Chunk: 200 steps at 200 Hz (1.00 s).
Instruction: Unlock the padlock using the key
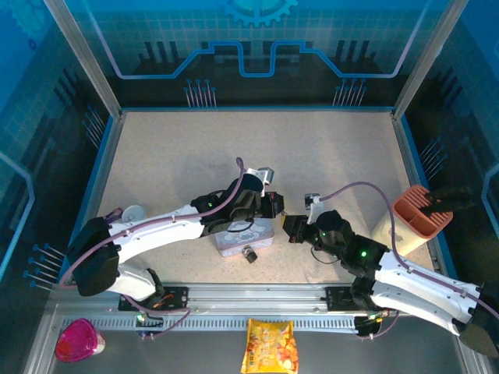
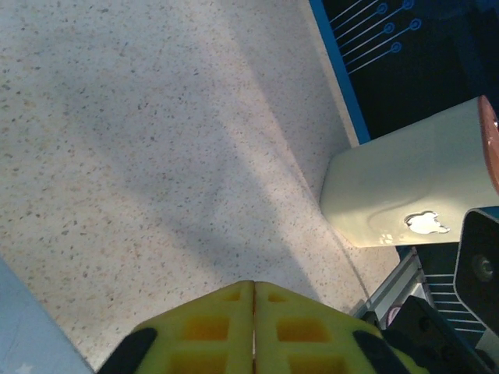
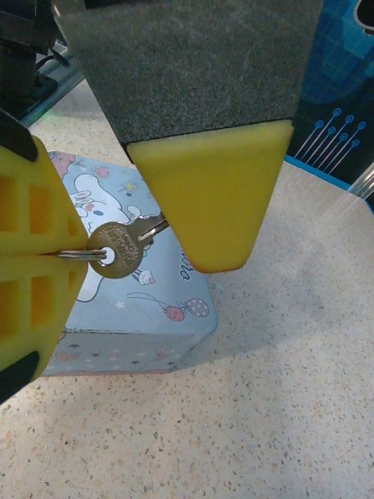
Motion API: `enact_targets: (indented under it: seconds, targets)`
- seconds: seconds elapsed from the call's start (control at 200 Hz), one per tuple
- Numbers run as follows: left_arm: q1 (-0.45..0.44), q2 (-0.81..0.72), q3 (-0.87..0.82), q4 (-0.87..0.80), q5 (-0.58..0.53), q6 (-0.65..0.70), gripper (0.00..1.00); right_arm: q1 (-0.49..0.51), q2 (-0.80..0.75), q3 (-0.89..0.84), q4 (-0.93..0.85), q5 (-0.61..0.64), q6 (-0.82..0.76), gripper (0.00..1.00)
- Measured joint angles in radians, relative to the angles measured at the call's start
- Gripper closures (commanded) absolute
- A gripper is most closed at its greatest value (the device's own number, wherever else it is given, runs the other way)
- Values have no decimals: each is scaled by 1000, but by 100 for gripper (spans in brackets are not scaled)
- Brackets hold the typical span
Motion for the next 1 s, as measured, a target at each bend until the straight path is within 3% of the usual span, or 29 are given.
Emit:
enact_targets:
  seconds: [0.08, 0.18, 0.565, 0.74, 1.001]
  targets:
    - [-2, 0, 0, 0, 1, 3, 97, 0, -17, 0, -7, 2, 2, 42]
    - [1, -2, 0, 0, -4, 29, 97, 0, -61, 0, -26, 27, -5, 29]
    - [28, -122, -21, 127, 23, 137, 99, -1, -338, -183, 235, 50, -13, 24]
    - [28, -146, -24, 194, 79, 143, 100, -2, -338, -190, 340, 13, -26, 19]
    - [23, -183, -73, 240, 134, 157, 100, -29, -268, -188, 422, -99, -48, 25]
